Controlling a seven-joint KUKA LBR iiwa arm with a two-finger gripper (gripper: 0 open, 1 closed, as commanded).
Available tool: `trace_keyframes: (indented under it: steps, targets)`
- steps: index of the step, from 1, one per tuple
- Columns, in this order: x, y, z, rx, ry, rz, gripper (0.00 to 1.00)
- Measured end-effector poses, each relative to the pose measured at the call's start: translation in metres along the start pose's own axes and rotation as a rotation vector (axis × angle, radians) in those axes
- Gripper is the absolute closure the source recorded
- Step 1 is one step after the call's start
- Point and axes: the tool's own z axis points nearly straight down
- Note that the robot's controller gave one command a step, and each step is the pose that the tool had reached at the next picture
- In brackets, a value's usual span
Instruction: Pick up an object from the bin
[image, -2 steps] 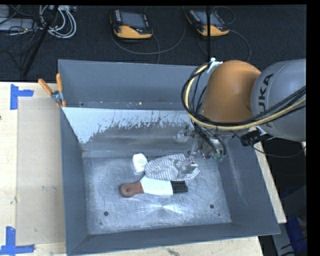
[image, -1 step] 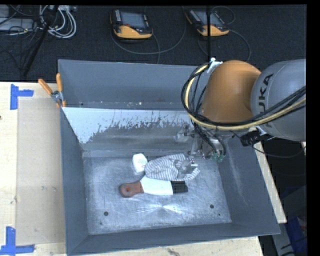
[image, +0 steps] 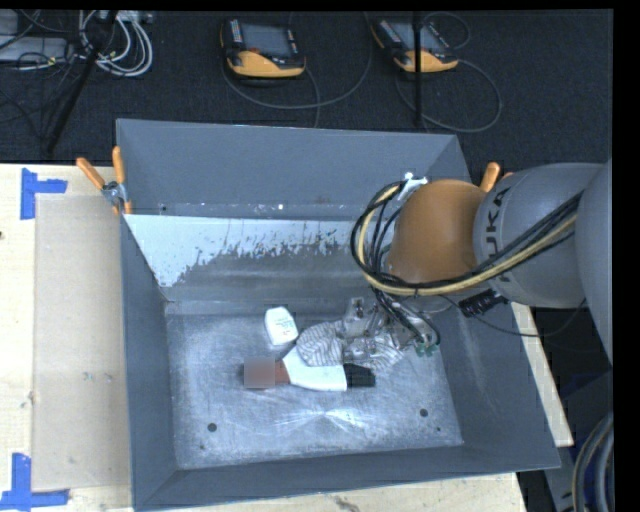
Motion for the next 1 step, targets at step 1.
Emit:
trace_keyframes:
  steps: [1]
  targets:
    - [0.0000, 0.0000, 0.0000, 0.000, 0.000, 0.000, 1.00]
